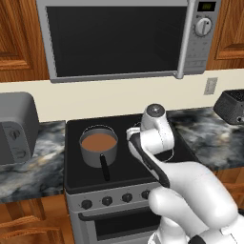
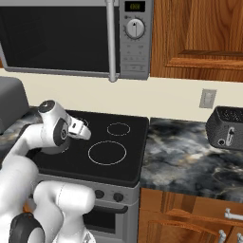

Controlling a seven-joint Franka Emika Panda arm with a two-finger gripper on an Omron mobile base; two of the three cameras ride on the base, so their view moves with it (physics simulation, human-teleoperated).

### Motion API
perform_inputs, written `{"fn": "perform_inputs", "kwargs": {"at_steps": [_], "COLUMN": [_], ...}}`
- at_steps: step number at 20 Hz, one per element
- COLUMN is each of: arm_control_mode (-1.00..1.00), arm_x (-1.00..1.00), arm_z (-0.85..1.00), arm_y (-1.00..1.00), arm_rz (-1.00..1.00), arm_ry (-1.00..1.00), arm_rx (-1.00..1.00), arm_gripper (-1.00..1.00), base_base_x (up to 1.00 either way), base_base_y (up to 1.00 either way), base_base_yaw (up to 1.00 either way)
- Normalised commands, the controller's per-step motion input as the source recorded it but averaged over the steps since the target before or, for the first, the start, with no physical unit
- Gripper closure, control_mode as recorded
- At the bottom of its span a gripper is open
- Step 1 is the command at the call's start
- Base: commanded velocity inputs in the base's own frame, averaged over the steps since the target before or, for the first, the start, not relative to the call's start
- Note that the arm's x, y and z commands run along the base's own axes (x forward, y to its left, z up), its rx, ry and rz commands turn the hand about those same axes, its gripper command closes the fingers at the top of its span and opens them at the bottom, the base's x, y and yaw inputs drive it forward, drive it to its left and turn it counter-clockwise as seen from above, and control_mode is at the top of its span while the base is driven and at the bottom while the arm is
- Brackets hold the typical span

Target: Pick up the sugar cube(s) and place them in the saucepan with hot chocolate.

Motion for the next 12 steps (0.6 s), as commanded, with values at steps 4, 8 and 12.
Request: {"fn": "perform_inputs", "kwargs": {"at_steps": [4, 8, 12], "arm_control_mode": [-1.0, -1.0, -1.0], "arm_x": [0.0, 0.0, 0.01], "arm_z": [-0.12, -0.08, 0.0], "arm_y": [0.02, 0.29, 0.5], "arm_rz": [0.14, 0.1, 0.08], "arm_ry": [0.03, -0.02, -0.07], "arm_rx": [0.0, 0.0, 0.0], "arm_gripper": [1.0, 1.0, 1.0], "base_base_x": [0.0, 0.0, 0.0], "base_base_y": [0.0, 0.0, 0.0], "base_base_yaw": [0.0, 0.0, 0.0]}}
